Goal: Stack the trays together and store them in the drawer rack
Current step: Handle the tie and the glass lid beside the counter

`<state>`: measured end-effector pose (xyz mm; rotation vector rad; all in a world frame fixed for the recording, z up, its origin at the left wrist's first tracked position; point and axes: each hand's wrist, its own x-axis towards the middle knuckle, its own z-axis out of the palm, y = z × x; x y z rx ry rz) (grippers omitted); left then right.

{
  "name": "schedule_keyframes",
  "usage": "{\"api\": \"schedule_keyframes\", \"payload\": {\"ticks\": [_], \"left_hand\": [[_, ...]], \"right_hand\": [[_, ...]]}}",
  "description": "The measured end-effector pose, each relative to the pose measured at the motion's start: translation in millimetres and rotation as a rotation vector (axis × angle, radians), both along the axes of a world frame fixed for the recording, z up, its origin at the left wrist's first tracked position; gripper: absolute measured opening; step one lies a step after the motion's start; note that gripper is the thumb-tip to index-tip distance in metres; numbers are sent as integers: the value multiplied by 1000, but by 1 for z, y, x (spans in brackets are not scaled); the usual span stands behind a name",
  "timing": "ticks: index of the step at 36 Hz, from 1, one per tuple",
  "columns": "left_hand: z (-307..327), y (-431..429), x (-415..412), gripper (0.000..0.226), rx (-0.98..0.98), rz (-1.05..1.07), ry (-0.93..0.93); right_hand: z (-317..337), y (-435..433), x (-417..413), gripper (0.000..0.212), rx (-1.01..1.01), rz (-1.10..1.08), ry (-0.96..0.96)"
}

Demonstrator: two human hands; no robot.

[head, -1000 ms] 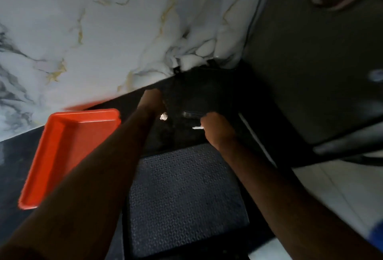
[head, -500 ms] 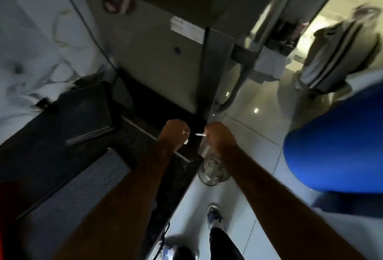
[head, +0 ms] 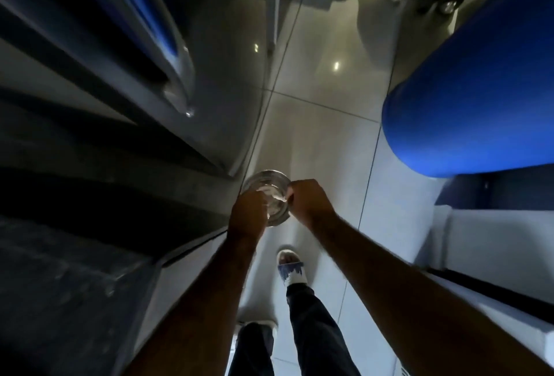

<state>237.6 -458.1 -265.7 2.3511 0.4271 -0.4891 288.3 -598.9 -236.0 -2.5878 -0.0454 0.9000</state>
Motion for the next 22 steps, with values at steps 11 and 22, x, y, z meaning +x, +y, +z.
{"api": "schedule_keyframes", "payload": {"ticks": [11, 22], "left_hand": [[-165, -9, 23, 15, -19, 134, 93], [-190, 0, 5, 27, 138, -190, 119]], "right_hand": [[-183, -6, 5, 26, 17, -96, 108], [-200, -8, -10, 44, -1, 99, 123]]}}
